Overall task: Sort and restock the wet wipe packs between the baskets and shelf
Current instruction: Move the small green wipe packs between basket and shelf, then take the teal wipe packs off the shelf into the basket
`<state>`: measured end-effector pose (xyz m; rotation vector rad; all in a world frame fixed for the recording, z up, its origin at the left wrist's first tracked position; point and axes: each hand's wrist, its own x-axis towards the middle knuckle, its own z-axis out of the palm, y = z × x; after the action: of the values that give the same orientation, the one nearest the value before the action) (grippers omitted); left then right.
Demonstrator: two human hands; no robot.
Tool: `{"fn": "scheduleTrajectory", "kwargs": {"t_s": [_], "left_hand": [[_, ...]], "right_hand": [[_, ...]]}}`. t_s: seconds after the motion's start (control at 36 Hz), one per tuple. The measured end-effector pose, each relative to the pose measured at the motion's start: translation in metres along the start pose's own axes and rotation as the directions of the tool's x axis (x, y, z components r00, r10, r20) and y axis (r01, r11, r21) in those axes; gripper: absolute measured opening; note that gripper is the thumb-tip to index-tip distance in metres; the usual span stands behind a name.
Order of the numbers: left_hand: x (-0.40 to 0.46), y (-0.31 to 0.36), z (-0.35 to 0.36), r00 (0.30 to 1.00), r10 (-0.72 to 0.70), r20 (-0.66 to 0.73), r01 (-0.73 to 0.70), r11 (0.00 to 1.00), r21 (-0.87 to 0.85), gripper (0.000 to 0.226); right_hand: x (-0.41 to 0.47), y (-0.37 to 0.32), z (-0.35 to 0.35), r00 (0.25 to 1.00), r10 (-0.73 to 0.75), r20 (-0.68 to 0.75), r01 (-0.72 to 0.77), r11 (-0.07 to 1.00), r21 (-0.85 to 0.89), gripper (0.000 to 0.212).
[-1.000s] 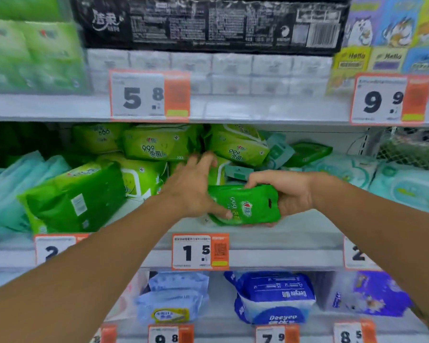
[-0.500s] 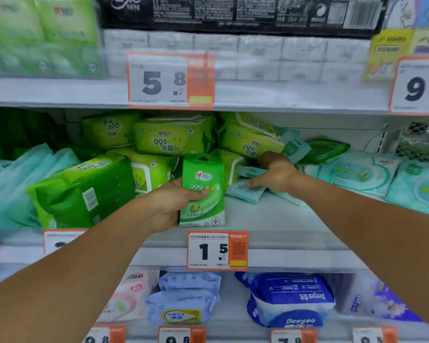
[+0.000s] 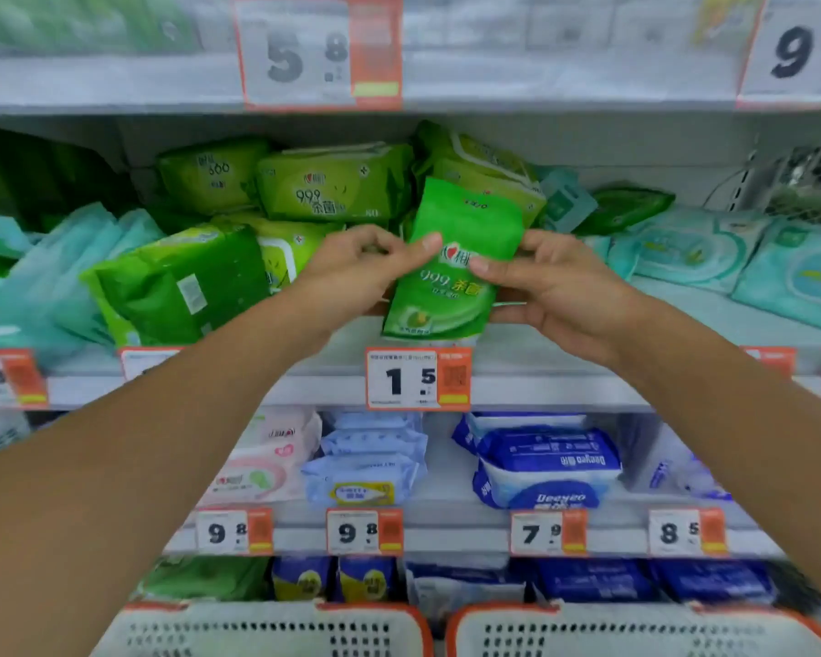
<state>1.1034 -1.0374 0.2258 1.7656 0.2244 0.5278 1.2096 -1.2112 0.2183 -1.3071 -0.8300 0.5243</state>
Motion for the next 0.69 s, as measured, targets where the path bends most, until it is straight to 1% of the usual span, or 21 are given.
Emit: {"fn": "scheduleTrajectory", "kwargs": {"t_s": [0.03,0.06,0.11,0.14,0.19,0.22,0.25,0.28,0.31,0.36,0.42,0.44,0.47,0.5,0.53,0.56,0.58,0.61,0.64,0.67,0.69], "left_hand": [[-0.007,0.001,-0.005,0.998,0.045,-0.038,-0.044,0.998,0.043,0.037],[-0.013,0.002,-0.011,0.995,0.088,-0.035,-0.085,0.993,0.088,0.03],[-0.03,0.0,-0.023,0.992,0.127,0.025,-0.129,0.977,0.171,0.021],[-0.038,0.0,-0.027,0.99,0.124,0.059,-0.134,0.971,0.197,0.02],[-0.054,-0.002,-0.033,0.99,0.108,0.088,-0.125,0.97,0.208,0.022],[-0.062,-0.003,-0.035,0.992,0.103,0.067,-0.114,0.975,0.189,0.025],[-0.069,-0.003,-0.039,0.994,0.106,0.02,-0.108,0.981,0.159,0.029],[-0.075,-0.004,-0.044,0.992,0.121,-0.047,-0.114,0.985,0.132,0.033],[-0.081,-0.005,-0.05,0.983,0.143,-0.115,-0.129,0.985,0.117,0.036],[-0.091,-0.006,-0.063,0.969,0.148,-0.196,-0.126,0.985,0.122,0.04],[-0.099,-0.011,-0.075,0.978,0.054,-0.203,-0.017,0.984,0.179,0.036],[-0.102,-0.016,-0.08,0.979,-0.022,-0.2,0.071,0.969,0.237,0.03],[-0.104,-0.022,-0.085,0.974,-0.095,-0.207,0.157,0.937,0.313,0.025],[-0.105,-0.03,-0.09,0.964,-0.152,-0.217,0.23,0.889,0.396,0.021],[-0.106,-0.037,-0.094,0.955,-0.2,-0.219,0.283,0.838,0.467,0.018],[-0.106,-0.043,-0.095,0.948,-0.237,-0.212,0.315,0.79,0.526,0.017],[-0.106,-0.046,-0.094,0.95,-0.249,-0.19,0.313,0.755,0.576,0.018],[-0.102,-0.048,-0.09,0.962,-0.223,-0.155,0.27,0.74,0.616,0.018],[-0.098,-0.046,-0.082,0.98,-0.162,-0.117,0.199,0.741,0.642,0.017],[-0.092,-0.04,-0.073,0.993,-0.075,-0.088,0.114,0.741,0.662,0.014],[-0.085,-0.031,-0.061,0.998,0.026,-0.065,0.025,0.734,0.679,0.011]], "right_hand": [[-0.009,0.004,0.001,0.996,-0.074,-0.042,0.075,0.997,0.014,0.042],[-0.017,0.01,0.003,0.988,-0.134,-0.08,0.136,0.991,0.018,0.041],[-0.029,0.02,0.015,0.971,-0.21,-0.115,0.215,0.976,0.033,0.038],[-0.034,0.025,0.022,0.956,-0.261,-0.132,0.263,0.965,0.002,0.037],[-0.041,0.029,0.038,0.897,-0.414,-0.154,0.39,0.906,-0.166,0.039],[-0.044,0.029,0.046,0.864,-0.484,-0.138,0.438,0.859,-0.266,0.04],[-0.046,0.028,0.055,0.841,-0.527,-0.122,0.469,0.822,-0.323,0.039],[-0.049,0.028,0.064,0.833,-0.54,-0.118,0.485,0.816,-0.314,0.037],[-0.052,0.027,0.073,0.849,-0.514,-0.122,0.477,0.845,-0.24,0.035],[-0.057,0.03,0.092,0.918,-0.385,-0.098,0.379,0.922,-0.073,0.031],[-0.062,0.044,0.111,0.982,-0.188,0.001,0.188,0.982,-0.017,0.03],[-0.065,0.056,0.12,0.996,-0.055,0.067,0.057,0.998,-0.024,0.031],[-0.07,0.072,0.128,0.986,0.103,0.134,-0.099,0.994,-0.04,0.032],[-0.074,0.09,0.134,0.939,0.276,0.204,-0.271,0.961,-0.055,0.033],[-0.079,0.107,0.139,0.859,0.44,0.261,-0.434,0.897,-0.085,0.032],[-0.083,0.12,0.14,0.768,0.567,0.298,-0.555,0.822,-0.132,0.028],[-0.086,0.128,0.14,0.704,0.641,0.306,-0.622,0.764,-0.172,0.022],[-0.085,0.13,0.136,0.685,0.669,0.289,-0.645,0.741,-0.188,0.016],[-0.082,0.124,0.129,0.709,0.658,0.252,-0.631,0.752,-0.189,0.01],[-0.076,0.111,0.121,0.769,0.611,0.189,-0.589,0.791,-0.163,0.008],[-0.07,0.091,0.11,0.845,0.525,0.1,-0.51,0.849,-0.141,0.009]]}}
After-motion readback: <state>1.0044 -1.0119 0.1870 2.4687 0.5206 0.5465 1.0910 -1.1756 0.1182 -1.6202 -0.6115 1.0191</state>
